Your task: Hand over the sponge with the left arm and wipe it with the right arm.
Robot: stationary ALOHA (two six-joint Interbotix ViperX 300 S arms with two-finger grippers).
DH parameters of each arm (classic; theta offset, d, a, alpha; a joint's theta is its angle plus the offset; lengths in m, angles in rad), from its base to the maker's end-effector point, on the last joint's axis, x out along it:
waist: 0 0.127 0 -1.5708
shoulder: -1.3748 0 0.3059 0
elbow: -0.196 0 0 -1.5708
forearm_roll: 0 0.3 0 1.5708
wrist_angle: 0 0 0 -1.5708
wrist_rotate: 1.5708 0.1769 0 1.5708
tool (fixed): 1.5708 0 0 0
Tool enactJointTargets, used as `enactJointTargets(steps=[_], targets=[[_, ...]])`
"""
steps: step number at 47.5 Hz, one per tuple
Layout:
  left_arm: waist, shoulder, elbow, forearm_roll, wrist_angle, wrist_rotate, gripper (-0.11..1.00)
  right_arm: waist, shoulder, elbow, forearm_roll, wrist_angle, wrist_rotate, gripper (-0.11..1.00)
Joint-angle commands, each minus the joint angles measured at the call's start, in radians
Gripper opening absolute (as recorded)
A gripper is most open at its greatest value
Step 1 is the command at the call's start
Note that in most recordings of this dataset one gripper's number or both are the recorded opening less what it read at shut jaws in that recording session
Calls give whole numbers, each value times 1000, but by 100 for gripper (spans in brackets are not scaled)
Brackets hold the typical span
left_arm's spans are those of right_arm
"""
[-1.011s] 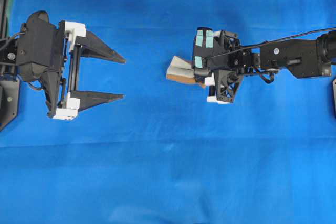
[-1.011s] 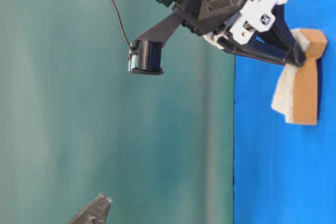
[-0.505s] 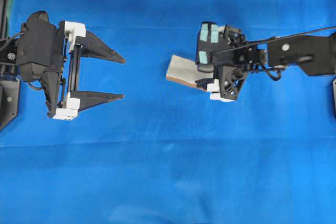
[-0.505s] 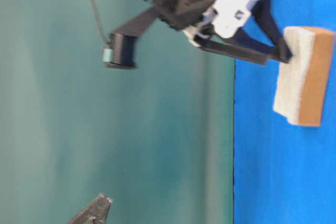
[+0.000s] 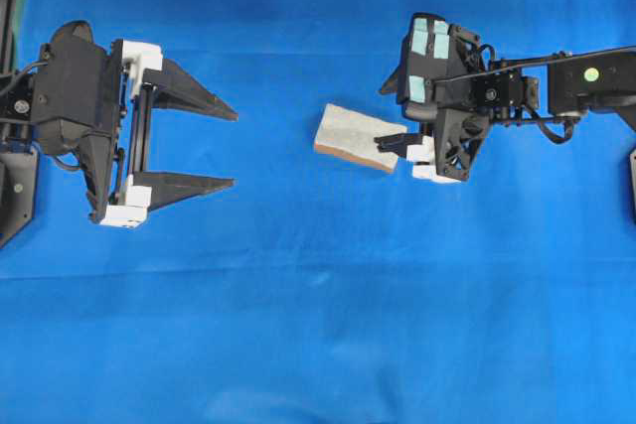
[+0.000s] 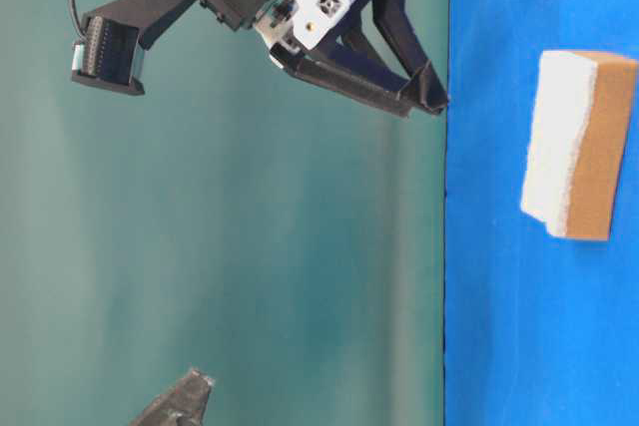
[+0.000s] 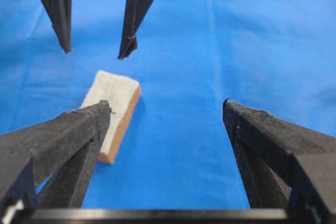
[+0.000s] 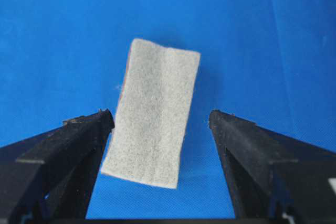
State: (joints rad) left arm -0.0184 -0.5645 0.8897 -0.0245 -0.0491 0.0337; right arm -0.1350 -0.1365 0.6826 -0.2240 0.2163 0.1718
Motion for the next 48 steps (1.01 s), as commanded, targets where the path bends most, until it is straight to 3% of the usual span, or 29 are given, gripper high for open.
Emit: enactJointTargets(steps=[1, 22, 32, 48], targets=[[-3, -3, 2, -2, -5, 2, 85, 2, -26, -12, -2, -5, 2, 73], [-3, -32, 5, -2, 17, 0, 84, 3, -101, -9, 0, 38, 5, 73], [0, -112, 20, -2, 60, 2, 84, 11, -253, 31, 0, 89, 5, 73], [5, -295, 72, 0, 141, 0, 84, 18, -571, 183, 9, 100, 6, 72]])
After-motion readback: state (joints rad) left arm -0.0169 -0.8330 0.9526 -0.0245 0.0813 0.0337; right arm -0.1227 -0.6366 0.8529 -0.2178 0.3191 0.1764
